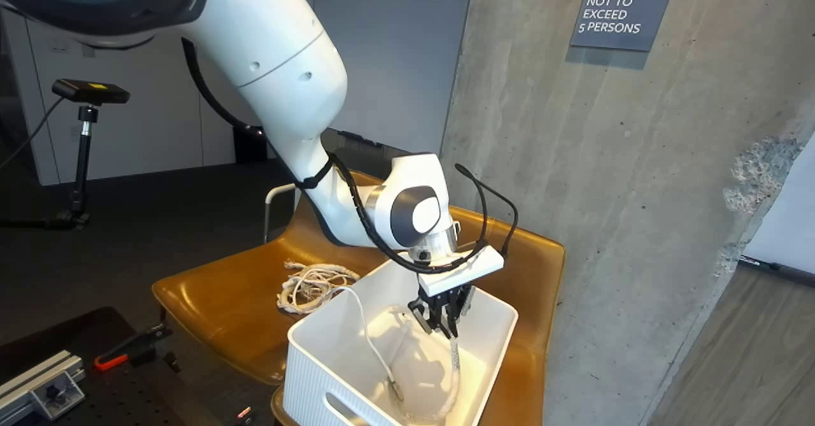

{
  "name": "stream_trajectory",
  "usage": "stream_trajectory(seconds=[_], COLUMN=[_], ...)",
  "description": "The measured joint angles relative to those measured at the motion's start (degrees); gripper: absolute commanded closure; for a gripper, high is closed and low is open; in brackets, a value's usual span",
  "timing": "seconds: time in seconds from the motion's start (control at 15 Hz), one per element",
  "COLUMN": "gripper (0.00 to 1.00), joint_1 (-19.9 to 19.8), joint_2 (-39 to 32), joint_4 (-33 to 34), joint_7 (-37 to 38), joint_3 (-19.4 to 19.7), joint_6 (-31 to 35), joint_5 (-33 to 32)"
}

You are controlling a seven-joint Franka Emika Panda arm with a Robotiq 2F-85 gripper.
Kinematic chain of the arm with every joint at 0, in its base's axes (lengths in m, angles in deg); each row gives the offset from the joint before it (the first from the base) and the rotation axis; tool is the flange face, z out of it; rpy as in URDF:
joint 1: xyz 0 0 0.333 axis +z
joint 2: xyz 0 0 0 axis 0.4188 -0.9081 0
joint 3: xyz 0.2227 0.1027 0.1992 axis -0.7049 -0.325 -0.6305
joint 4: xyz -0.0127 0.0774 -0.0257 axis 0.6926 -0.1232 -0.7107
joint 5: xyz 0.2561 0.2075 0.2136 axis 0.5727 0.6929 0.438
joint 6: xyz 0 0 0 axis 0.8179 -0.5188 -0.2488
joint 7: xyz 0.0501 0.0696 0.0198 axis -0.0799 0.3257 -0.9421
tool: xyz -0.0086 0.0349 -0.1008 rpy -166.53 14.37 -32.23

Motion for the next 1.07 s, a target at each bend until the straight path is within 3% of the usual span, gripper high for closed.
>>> stream_trajectory(seconds=[0.6, 0.87, 1.07], gripper=[0.96, 0.96, 0.96], joint_1=[7.07, 10.48, 13.81], joint_2=[21.64, 29.31, 31.31], joint_4=[-0.42, 2.48, 8.03], joint_7=[6.17, 7.02, 8.06], joint_3=[-0.50, -3.27, -6.56], joint_6=[-13.82, -21.64, -27.40], joint_5=[-0.49, -0.78, -1.67])
